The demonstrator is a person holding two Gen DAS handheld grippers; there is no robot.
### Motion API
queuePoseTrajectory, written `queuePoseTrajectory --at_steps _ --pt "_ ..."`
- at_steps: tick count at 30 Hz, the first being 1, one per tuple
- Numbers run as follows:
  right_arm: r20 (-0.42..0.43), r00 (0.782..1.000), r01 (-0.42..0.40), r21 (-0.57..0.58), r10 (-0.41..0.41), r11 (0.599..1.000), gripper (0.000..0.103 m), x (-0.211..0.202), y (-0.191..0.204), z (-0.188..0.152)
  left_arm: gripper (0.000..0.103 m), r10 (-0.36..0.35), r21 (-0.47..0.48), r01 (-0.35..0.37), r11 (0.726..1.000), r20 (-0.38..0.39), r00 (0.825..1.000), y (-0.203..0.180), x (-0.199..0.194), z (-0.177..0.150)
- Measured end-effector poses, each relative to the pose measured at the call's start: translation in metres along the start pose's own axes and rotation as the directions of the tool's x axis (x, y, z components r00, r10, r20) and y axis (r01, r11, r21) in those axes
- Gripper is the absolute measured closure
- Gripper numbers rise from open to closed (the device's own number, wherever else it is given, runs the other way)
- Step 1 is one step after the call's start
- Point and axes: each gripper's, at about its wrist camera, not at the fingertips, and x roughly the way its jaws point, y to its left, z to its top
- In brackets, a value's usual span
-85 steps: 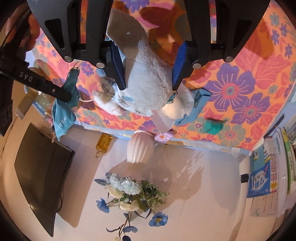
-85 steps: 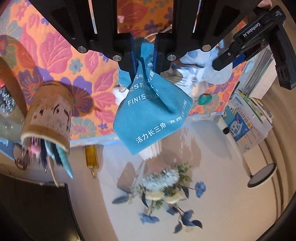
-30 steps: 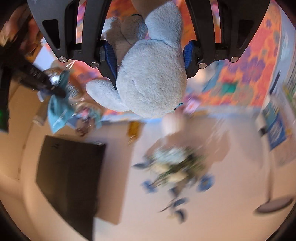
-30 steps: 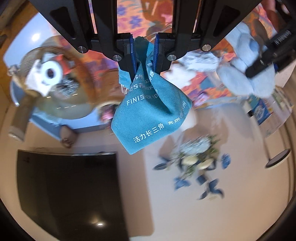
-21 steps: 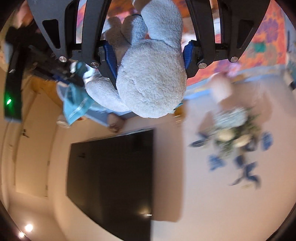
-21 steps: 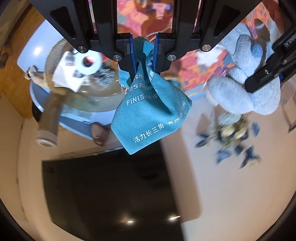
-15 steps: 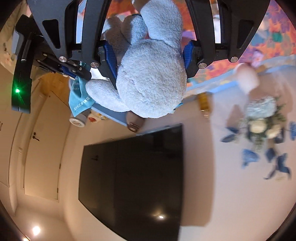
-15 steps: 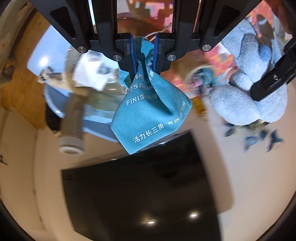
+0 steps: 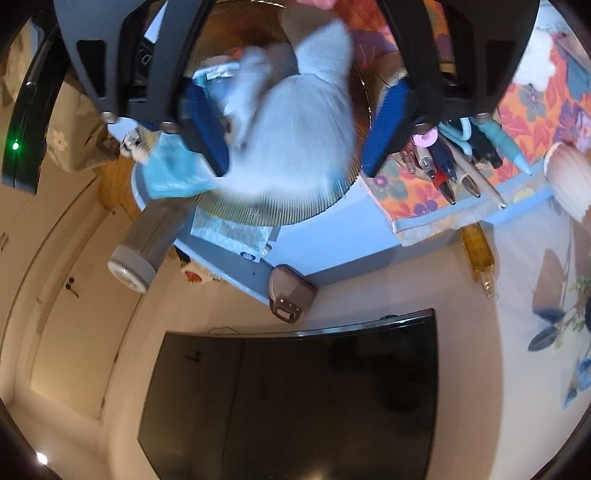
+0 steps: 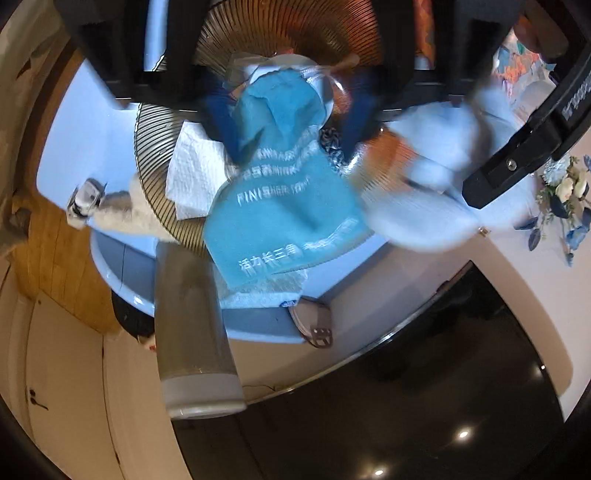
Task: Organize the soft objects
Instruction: 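Carry plush bunny and teal pouch to glass bowl and open both tools, then move left tool to clear bag while right tool approaches white fluffy plush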
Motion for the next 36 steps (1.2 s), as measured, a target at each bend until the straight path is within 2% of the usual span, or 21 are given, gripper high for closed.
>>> queuePoseTrajectory --at_steps 3,7,9,13,16,18,20,23,25,27,28,29,30,32,34,35,36 --pt "0.012 1.0 -0.006 0.004 0.006 1.0 0.041 -0.004 -0.003 -0.003 0.028 -0.041 0.046 0.04 0.998 0.035 0.999 -0.005 -0.015 -0.003" --pt "0.018 0.998 -0.054 0.061 0.053 0.997 0.041 -0.018 -0.008 -0.008 0.028 -0.071 0.021 0.07 0.997 0.08 0.994 0.0 -0.049 -0.002" --pt "0.022 0.997 -0.075 0.055 0.074 0.996 0.041 -0.028 -0.001 -0.012 0.028 -0.065 0.007 0.064 0.998 0.108 0.992 0.007 -0.072 -0.004" --pt "0.051 0.992 -0.117 0.001 0.117 0.993 0.04 -0.052 0.026 -0.022 0.028 -0.017 -0.027 0.021 0.999 0.16 0.987 0.026 -0.125 -0.016" --pt "0.044 0.979 -0.196 -0.067 0.199 0.978 0.04 -0.07 0.064 -0.042 0.028 -0.005 -0.038 0.013 0.999 0.2 0.98 0.043 -0.167 -0.03" --pt "0.024 0.968 -0.246 -0.115 0.25 0.962 0.04 -0.078 0.089 -0.055 0.028 0.065 -0.05 -0.055 0.997 0.218 0.974 0.055 -0.199 -0.038" --pt "0.001 0.957 -0.285 -0.18 0.29 0.942 0.04 -0.086 0.121 -0.072 0.028 0.137 -0.058 -0.126 0.99 0.244 0.96 0.069 -0.234 -0.045" --pt "-0.033 0.941 -0.334 -0.268 0.338 0.904 0.04 -0.095 0.163 -0.101 0.028 0.232 -0.083 -0.217 0.973 0.293 0.927 0.096 -0.289 -0.057" --pt "-0.059 0.933 -0.355 -0.304 0.354 0.884 0.04 -0.094 0.184 -0.117 0.027 0.302 -0.111 -0.282 0.953 0.318 0.899 0.116 -0.319 -0.069" --pt "-0.097 0.923 -0.383 -0.328 0.372 0.864 0.04 -0.092 0.202 -0.135 0.014 0.368 -0.169 -0.329 0.929 0.327 0.871 0.143 -0.339 -0.089" --pt "-0.117 0.919 -0.393 -0.341 0.376 0.854 0.04 -0.089 0.21 -0.145 0.012 0.385 -0.201 -0.334 0.921 0.326 0.864 0.155 -0.341 -0.099" --pt "-0.131 0.917 -0.397 -0.353 0.376 0.847 0.04 -0.084 0.217 -0.153 0.012 0.393 -0.231 -0.332 0.915 0.313 0.865 0.168 -0.341 -0.11" --pt "-0.145 0.918 -0.397 -0.367 0.37 0.841 0.04 -0.079 0.223 -0.162 0.012 0.399 -0.278 -0.325 0.904 0.274 0.875 0.19 -0.334 -0.127" --pt "-0.177 0.92 -0.392 -0.389 0.35 0.834 0.039 -0.064 0.234 -0.18 0.013 0.423 -0.339 -0.336 0.879 0.223 0.879 0.219 -0.319 -0.157" --pt "-0.202 0.919 -0.394 -0.397 0.34 0.829 0.038 -0.048 0.239 -0.197 0.013 0.454 -0.402 -0.345 0.848 0.215 0.865 0.249 -0.304 -0.193" --pt "-0.215 0.916 -0.398 -0.401 0.338 0.825 0.038 -0.039 0.241 -0.205 0.013 0.484 -0.432 -0.366 0.824 0.202 0.852 0.264 -0.294 -0.213" --pt "-0.222 0.915 -0.4 -0.405 0.336 0.822 0.038 -0.034 0.243 -0.211 0.013 0.504 -0.452 -0.387 0.804 0.172 0.846 0.274 -0.285 -0.224"
